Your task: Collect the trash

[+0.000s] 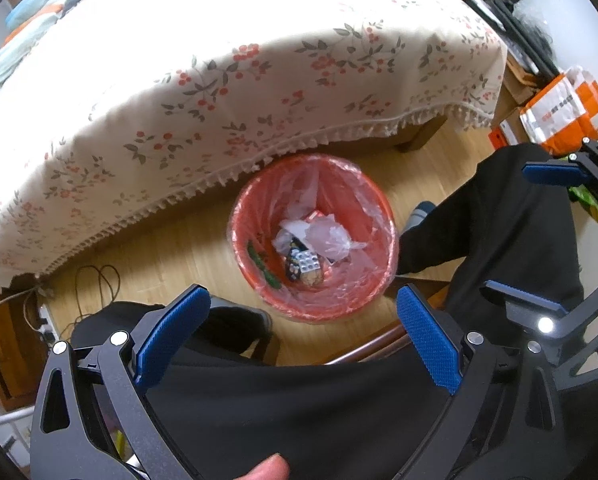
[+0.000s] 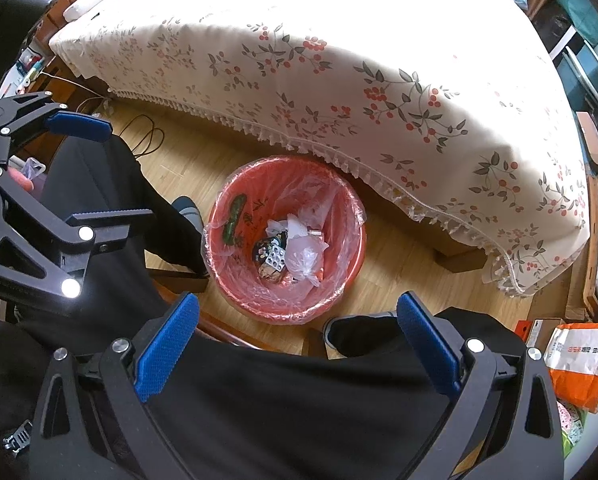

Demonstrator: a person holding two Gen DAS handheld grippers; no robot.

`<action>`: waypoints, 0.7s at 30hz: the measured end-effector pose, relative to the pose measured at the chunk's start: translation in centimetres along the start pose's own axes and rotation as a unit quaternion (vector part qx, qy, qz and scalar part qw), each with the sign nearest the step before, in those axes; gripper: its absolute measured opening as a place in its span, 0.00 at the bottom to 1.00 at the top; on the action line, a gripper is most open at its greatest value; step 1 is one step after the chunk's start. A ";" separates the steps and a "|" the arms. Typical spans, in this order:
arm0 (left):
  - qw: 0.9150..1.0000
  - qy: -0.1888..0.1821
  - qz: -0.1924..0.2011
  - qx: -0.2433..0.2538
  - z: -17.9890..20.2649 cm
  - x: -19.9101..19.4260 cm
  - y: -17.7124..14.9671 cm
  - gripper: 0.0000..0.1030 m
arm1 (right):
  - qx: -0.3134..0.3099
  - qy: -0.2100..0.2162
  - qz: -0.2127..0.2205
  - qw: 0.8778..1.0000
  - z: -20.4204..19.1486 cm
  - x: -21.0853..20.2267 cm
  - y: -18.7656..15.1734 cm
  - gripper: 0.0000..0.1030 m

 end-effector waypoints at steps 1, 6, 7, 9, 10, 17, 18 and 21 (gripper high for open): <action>1.000 -0.001 0.000 0.001 0.1 0.0 0.0 0.94 | 0.000 0.001 0.000 1.000 0.2 0.1 -0.1 0.95; 1.000 -0.006 -0.003 -0.001 0.1 0.2 0.1 0.94 | 0.001 0.002 -0.001 1.000 0.3 0.3 -0.1 0.95; 1.000 -0.006 -0.002 -0.001 0.1 0.2 0.1 0.94 | 0.001 0.001 -0.001 1.000 0.3 0.2 0.0 0.95; 1.000 -0.006 -0.002 0.000 0.1 0.3 0.1 0.94 | 0.000 0.002 -0.001 1.000 0.5 0.3 0.0 0.95; 1.000 -0.006 -0.002 0.001 0.1 0.3 0.2 0.94 | 0.001 0.001 -0.001 1.000 0.5 0.3 0.0 0.95; 1.000 -0.007 -0.004 0.002 0.3 0.6 0.4 0.94 | 0.003 0.004 -0.003 1.000 0.7 0.5 0.0 0.95; 1.000 -0.008 -0.003 0.002 0.3 0.6 0.5 0.94 | 0.004 0.005 -0.003 1.000 0.7 0.6 0.1 0.95; 1.000 -0.005 -0.002 0.000 0.2 0.8 0.8 0.94 | 0.004 0.005 -0.003 1.000 0.8 0.6 0.1 0.95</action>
Point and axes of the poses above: each gripper's, at about its wrist camera, not at the fingertips, and x roughly the way its jaws point, z to its right, y to its top, the point moved 6 cm from there along x, roughly the way its jaws point, and after that the axes turned 4 degrees about -y, right-handed, at the moved point
